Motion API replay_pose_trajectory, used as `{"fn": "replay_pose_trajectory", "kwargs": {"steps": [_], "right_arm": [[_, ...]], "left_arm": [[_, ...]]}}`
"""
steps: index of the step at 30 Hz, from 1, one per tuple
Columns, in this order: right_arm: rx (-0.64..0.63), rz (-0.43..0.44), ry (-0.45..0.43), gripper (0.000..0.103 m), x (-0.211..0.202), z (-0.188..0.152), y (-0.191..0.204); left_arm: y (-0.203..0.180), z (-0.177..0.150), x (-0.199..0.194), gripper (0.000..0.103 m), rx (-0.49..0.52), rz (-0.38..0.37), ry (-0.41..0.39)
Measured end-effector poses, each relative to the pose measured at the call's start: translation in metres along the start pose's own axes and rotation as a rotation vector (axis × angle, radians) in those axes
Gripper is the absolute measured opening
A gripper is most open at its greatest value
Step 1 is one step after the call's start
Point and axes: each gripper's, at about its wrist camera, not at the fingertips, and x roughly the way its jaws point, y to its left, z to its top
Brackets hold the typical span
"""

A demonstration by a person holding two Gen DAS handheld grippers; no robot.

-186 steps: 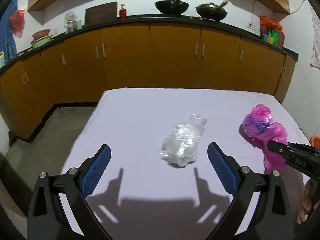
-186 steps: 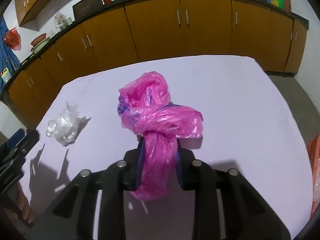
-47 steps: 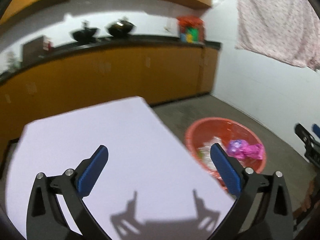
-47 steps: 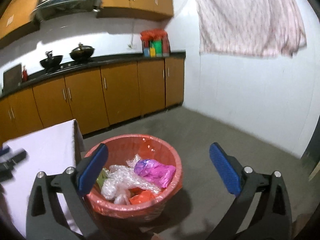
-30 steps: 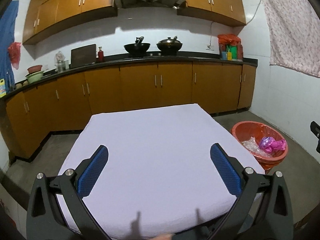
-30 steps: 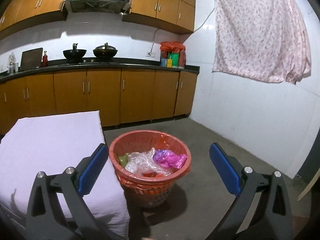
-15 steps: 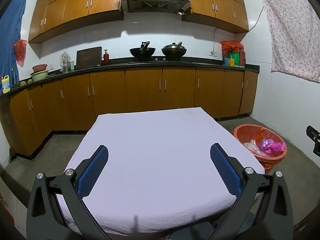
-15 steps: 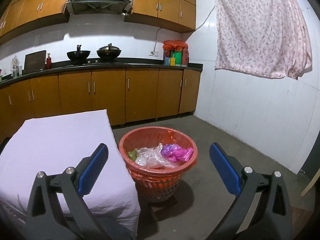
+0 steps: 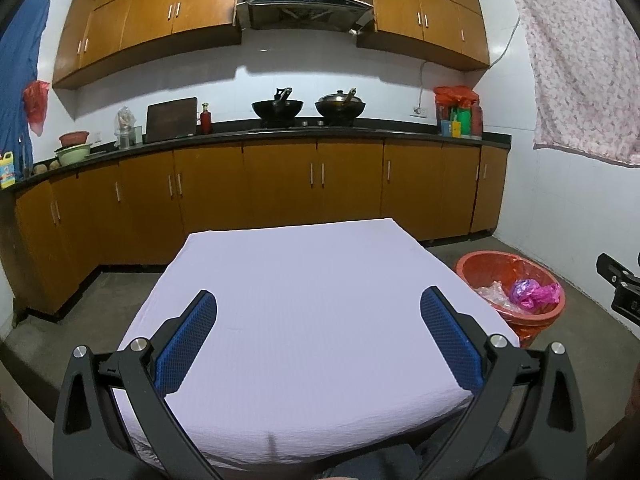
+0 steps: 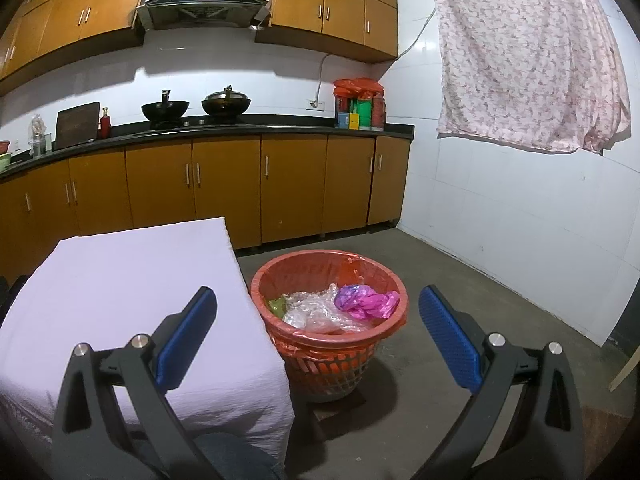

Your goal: Collect trash

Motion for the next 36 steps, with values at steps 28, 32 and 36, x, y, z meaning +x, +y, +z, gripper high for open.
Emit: {"fn": "replay_pose_trajectory", "kwargs": {"steps": [28,32,36], "right_arm": [[0.032,0.013,0.015,0.099,-0.002,-0.002,-0.004],[0.034,0.012,0.013,0.099,-0.003,-0.001,-0.006],[0.038,0.011,0.013,0.099,-0.003,-0.002,-0.008]], "left_arm": [[-0.01,0.001,-0.013,0.101,0.032,-0.009,-0.015],[-0.011,0.001,-0.013,0.101,0.034,-0.012,-0.016],[-0.012,0.001,-0.013,0.101,0.039,-0.016,-0.018]]}}
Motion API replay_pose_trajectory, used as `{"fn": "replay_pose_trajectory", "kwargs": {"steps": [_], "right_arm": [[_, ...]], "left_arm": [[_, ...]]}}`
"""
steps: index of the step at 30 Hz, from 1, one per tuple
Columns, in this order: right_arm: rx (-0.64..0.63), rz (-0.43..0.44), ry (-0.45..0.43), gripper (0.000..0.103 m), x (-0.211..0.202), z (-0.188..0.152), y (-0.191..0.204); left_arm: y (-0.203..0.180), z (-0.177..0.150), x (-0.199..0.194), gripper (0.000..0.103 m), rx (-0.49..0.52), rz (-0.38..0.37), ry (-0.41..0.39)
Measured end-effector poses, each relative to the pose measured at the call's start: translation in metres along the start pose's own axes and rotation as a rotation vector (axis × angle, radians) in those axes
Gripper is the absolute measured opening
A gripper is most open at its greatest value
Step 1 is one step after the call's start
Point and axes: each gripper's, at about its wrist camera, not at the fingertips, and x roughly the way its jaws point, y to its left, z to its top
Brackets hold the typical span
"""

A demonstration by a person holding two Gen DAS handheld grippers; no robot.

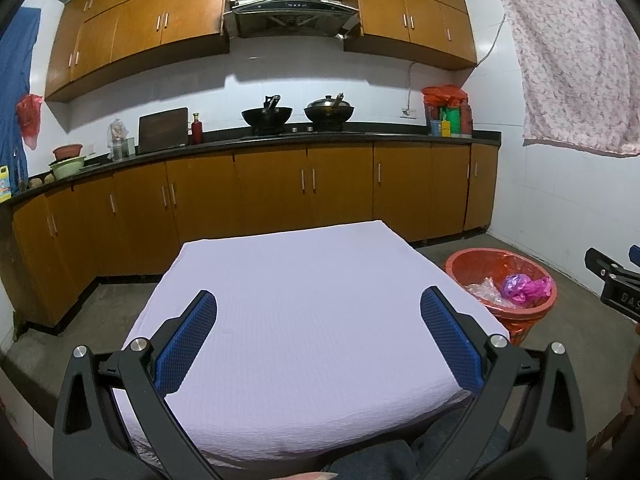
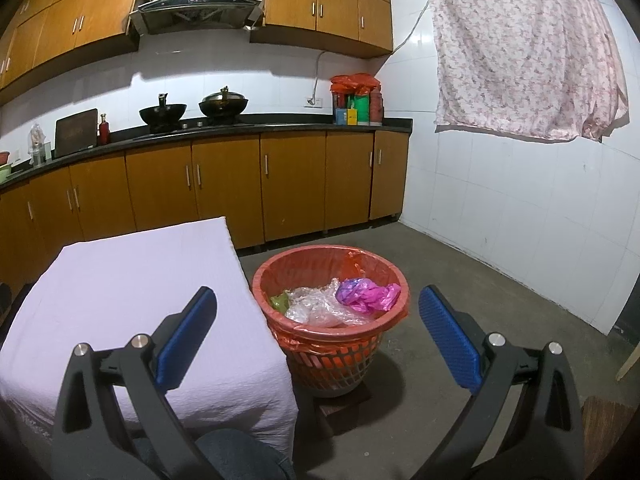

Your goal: Collect trash

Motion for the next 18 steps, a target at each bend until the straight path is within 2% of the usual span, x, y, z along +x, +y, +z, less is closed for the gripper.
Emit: {"fn": "replay_pose_trajectory", "kwargs": {"steps": [18], "right_arm": [[0.002,-0.001,0.001,0.099,0.001,-0.0011,-0.0034]], "left_arm": [[0.0007,-0.0019,-0.0011,0.101,-0.003,0.001,0.003]]}}
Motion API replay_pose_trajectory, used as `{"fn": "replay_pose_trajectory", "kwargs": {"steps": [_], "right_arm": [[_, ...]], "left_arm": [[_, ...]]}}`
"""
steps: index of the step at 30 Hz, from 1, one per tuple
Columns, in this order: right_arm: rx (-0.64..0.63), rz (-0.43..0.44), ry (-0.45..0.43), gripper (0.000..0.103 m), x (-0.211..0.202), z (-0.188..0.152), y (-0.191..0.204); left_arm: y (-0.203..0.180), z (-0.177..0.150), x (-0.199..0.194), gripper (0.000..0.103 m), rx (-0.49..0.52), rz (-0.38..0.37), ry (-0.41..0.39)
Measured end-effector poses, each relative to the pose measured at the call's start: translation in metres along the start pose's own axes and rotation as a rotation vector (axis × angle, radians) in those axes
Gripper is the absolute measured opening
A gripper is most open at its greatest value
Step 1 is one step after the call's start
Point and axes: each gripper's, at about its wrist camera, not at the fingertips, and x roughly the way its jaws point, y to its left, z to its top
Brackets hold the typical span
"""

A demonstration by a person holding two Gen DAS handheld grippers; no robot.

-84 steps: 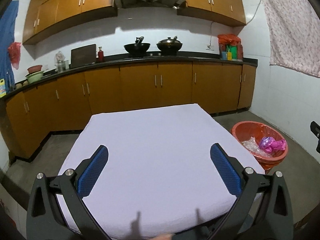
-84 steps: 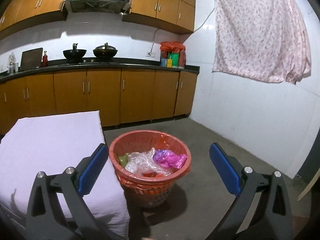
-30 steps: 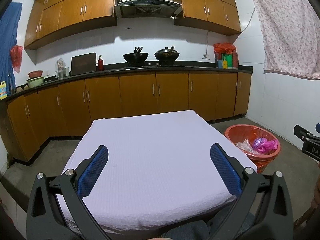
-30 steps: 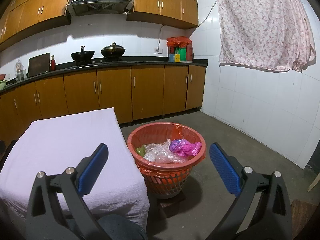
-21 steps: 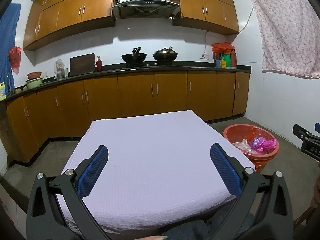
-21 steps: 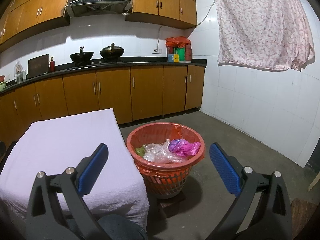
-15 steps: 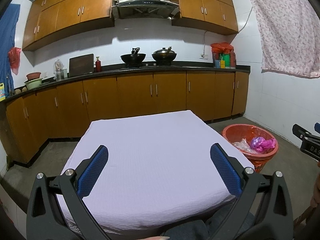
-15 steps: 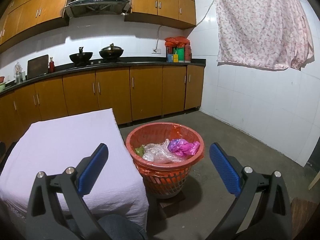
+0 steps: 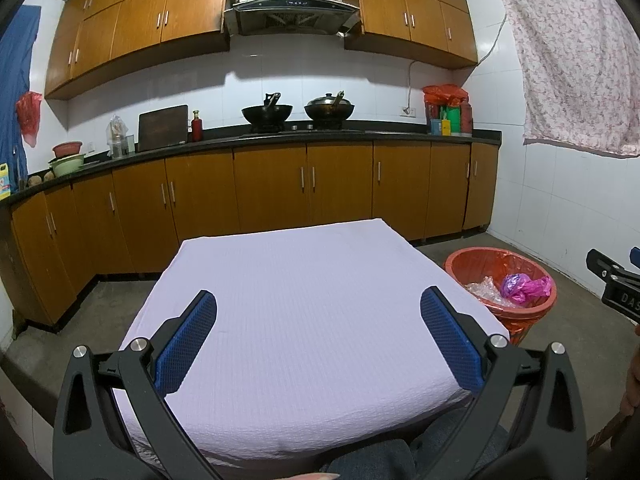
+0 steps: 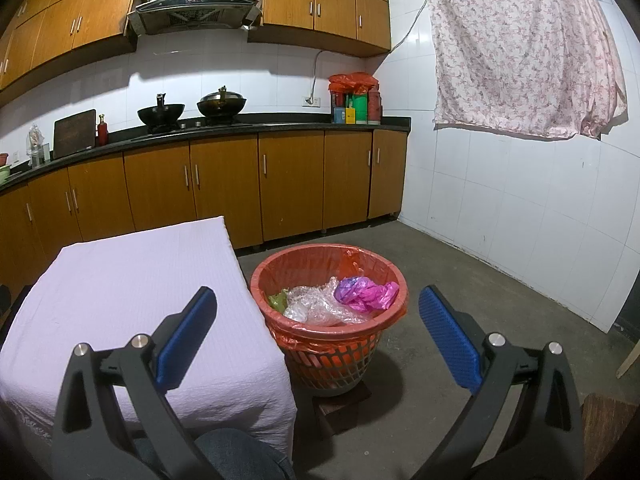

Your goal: Collect trash

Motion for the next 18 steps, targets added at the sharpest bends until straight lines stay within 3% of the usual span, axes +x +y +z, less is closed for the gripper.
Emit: {"fn": "replay_pose_trajectory", "kwargs": {"steps": [18], "right_arm": [[0.0,0.001,0.0,0.099,0.0,0.0,-0.0001]], "left_arm": [[-0.0004,-0.0009,0.001,0.101,-0.006,-0.003,0.005]]}}
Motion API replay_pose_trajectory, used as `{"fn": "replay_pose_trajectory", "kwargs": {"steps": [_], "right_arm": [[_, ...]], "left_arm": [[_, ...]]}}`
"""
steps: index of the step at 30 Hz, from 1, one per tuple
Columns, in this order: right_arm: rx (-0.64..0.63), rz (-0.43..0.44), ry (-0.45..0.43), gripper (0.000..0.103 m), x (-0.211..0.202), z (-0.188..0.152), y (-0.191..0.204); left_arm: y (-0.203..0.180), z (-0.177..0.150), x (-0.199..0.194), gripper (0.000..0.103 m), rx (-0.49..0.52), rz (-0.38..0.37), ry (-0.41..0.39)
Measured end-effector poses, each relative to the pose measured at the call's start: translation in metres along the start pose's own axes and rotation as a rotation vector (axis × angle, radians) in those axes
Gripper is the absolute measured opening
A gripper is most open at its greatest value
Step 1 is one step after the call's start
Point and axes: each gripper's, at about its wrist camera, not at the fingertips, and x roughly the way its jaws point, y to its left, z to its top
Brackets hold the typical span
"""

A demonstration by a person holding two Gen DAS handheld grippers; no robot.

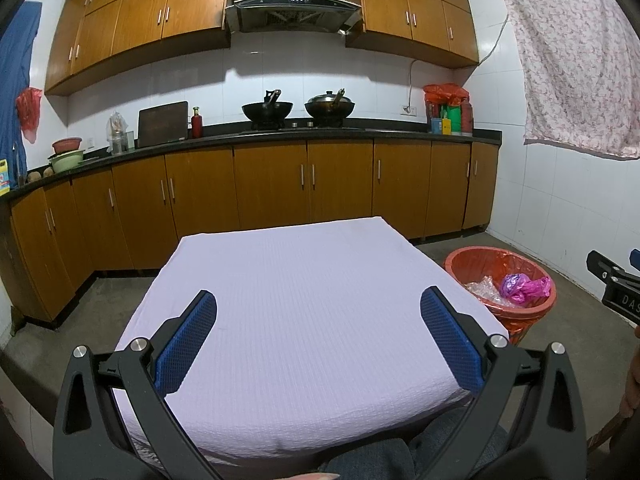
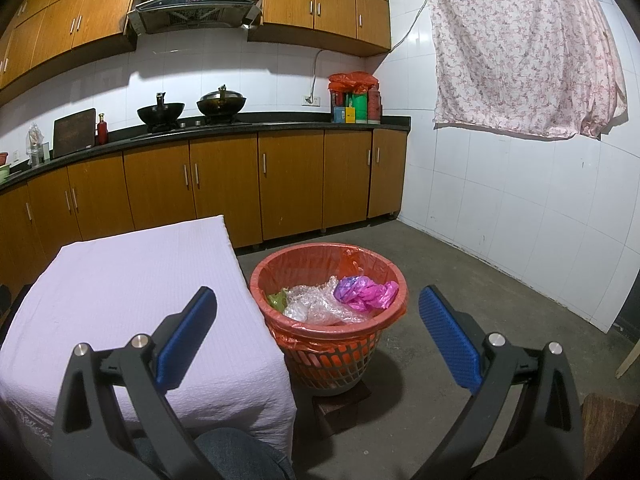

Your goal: Collect trash

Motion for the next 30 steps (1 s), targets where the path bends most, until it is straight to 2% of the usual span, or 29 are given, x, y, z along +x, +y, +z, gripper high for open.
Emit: {"fn": "replay_pose_trajectory", "kwargs": {"steps": [30], "right_arm": [[-0.001,0.0,0.002,0.099,0.0001,0.0003,0.0]], "left_arm": [[-0.0018,0.0009,0.0005,0.101,-0.001,0.001,0.004]]}}
